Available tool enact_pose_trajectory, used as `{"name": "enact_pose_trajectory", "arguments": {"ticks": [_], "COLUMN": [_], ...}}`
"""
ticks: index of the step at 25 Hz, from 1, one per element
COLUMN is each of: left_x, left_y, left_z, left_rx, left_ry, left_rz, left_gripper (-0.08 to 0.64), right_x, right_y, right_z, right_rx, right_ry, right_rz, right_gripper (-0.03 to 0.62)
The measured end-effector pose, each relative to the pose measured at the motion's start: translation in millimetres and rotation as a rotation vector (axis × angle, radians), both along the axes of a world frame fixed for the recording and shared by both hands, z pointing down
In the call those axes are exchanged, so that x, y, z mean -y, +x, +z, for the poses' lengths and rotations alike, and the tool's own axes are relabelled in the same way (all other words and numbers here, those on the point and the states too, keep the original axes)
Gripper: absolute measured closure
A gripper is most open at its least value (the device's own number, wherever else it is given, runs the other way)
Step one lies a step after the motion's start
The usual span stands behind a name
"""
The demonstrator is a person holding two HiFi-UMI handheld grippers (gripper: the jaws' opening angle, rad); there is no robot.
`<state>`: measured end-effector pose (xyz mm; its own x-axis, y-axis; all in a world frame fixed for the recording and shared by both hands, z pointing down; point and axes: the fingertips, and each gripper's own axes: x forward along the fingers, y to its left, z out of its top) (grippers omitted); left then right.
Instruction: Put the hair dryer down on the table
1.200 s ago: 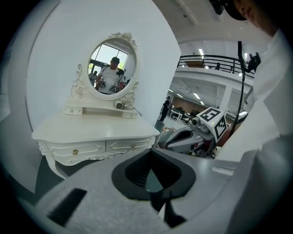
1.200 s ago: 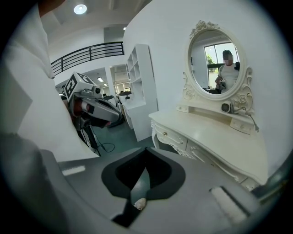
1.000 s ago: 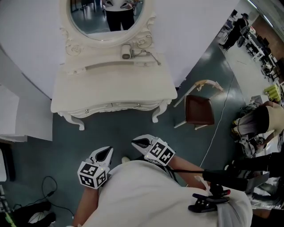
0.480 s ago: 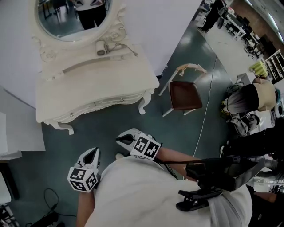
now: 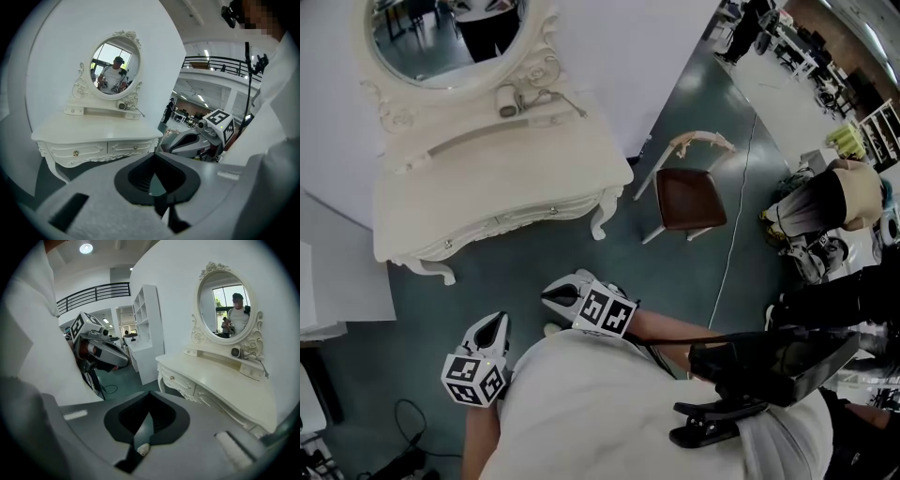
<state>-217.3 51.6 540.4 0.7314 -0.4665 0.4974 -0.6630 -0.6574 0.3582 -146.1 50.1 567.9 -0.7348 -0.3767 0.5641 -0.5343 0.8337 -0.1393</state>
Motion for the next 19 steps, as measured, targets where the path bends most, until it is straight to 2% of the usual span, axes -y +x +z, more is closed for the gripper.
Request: {"name": "enact_pose_trajectory", "arguments": {"ticks": [13,19], "left_x": [8,17], "left_y": [16,29], "left_z": [-1,1], "left_rx": [0.005,-0.001], "left_ry": [-0.002,-0.021], "left_rz": [0.006,0.05], "left_gripper": [0.558,0.558], "right_x": [10,17], "right_y": [20,38], "right_z": [1,3], "right_rx": [-0.003,-0.017], "right_ry": [0.001,-0.014], "right_rz": [0.014,0.07], "right_gripper": [0.594,0.594]}}
